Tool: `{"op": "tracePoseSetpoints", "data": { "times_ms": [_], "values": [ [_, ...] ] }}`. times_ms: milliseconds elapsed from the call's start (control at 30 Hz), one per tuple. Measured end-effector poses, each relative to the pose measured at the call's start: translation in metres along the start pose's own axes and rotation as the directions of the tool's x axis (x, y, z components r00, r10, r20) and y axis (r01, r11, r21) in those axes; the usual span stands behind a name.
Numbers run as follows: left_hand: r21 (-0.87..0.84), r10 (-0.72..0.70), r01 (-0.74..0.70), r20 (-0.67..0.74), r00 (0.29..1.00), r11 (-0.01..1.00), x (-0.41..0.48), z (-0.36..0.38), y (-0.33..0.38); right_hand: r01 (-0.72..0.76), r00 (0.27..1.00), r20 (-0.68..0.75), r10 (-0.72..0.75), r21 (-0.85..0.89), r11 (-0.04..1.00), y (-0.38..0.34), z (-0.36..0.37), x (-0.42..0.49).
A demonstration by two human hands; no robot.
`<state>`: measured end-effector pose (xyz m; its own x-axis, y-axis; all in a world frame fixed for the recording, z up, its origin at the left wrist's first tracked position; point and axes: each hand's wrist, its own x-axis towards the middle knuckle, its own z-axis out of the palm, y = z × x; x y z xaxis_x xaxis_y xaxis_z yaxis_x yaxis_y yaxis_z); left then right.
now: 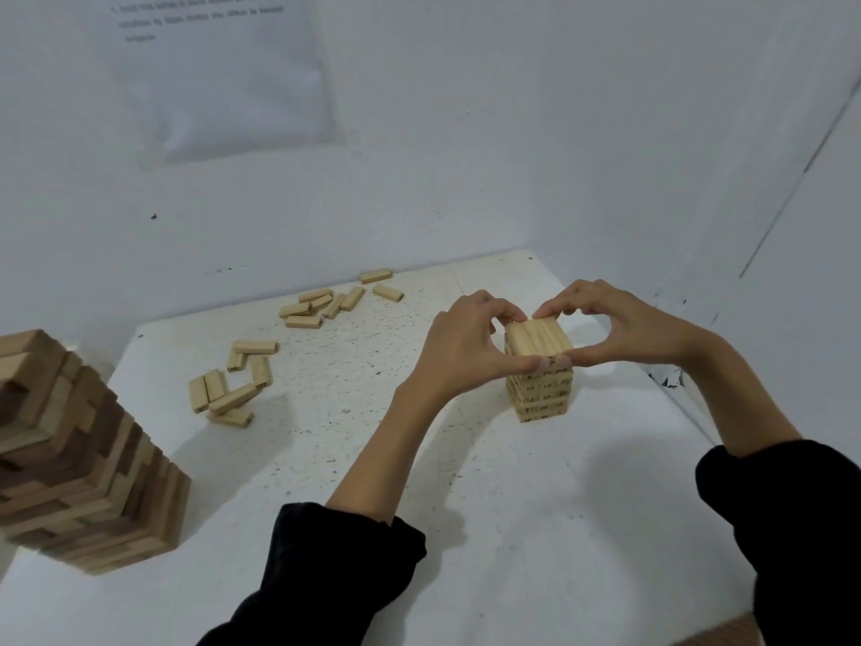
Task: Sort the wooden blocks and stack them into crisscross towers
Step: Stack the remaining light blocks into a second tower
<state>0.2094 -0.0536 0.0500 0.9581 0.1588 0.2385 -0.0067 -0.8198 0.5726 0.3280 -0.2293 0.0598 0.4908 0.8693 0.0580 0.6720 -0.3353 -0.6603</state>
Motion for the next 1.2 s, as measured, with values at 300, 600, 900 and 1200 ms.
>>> {"op": "tracePoseSetpoints", "data": {
  "times_ms": [300,600,900,1200],
  "values": [
    [-0.015,0.006,-0.006,-0.004,1.0,1.0,0.0,0.002,-0.001,-0.017,1.0,0.001,0.017,-0.012,1.0,0.004,0.001,0.0],
    [-0.032,0.005,-0.005,0.007,1.0,0.999,-0.006,-0.005,0.002,-0.061,0.998,0.017,0.06,0.009,0.998,0.002,0.002,-0.001],
    [-0.141,-0.034,0.016,-0.129,0.991,0.99,-0.013,-0.051,-0.032,0.013,0.998,-0.066,-0.012,0.018,1.0,-0.045,0.008,0.019],
    [-0.162,-0.193,0.153,-0.267,0.944,0.975,-0.025,-0.073,-0.099,0.031,0.947,-0.32,-0.004,0.081,0.996,-0.097,0.083,0.085]
  ]
}}
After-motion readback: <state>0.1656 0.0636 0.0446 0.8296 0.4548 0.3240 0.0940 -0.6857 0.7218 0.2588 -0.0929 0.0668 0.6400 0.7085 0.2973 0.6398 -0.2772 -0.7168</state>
